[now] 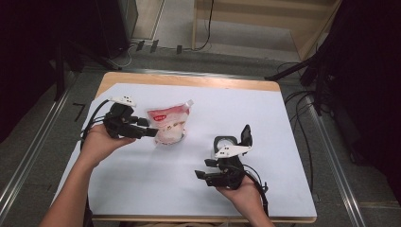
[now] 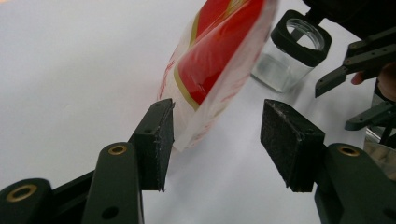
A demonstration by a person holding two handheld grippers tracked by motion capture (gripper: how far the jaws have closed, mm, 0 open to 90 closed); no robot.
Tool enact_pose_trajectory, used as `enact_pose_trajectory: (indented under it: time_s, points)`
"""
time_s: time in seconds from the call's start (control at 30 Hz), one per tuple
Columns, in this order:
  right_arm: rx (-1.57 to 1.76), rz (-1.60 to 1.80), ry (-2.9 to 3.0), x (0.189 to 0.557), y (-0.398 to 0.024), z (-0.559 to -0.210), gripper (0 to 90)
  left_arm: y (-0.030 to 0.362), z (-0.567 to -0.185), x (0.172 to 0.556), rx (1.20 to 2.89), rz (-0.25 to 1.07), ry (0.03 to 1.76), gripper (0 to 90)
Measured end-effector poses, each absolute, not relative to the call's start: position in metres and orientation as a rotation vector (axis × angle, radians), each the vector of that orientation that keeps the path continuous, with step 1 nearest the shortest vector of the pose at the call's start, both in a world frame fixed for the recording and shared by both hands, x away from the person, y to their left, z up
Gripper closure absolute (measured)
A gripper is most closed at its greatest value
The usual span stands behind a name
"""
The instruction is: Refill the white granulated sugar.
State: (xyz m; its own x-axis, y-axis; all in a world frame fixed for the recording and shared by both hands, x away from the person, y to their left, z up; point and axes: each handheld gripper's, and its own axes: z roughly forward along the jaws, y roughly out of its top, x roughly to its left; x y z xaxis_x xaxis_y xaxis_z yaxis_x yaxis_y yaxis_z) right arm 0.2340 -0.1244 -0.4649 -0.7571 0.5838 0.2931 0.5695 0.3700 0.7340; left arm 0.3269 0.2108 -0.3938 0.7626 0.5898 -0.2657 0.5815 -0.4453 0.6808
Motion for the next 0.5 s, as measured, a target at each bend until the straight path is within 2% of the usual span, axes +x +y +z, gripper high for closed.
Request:
enact_pose_trajectory:
  time_s: [0.3, 0.5]
  points:
    - [1.075, 1.379, 2.587, 0.237, -0.119, -0.461, 43.3, 0.198, -0.401, 0.338, 2.135, 0.032, 0.901, 49.9]
    - [1.079, 1.381, 2.592, 0.247, -0.114, -0.457, 43.0, 0.197, -0.403, 0.34, 2.111, 0.046, 0.916, 57.0]
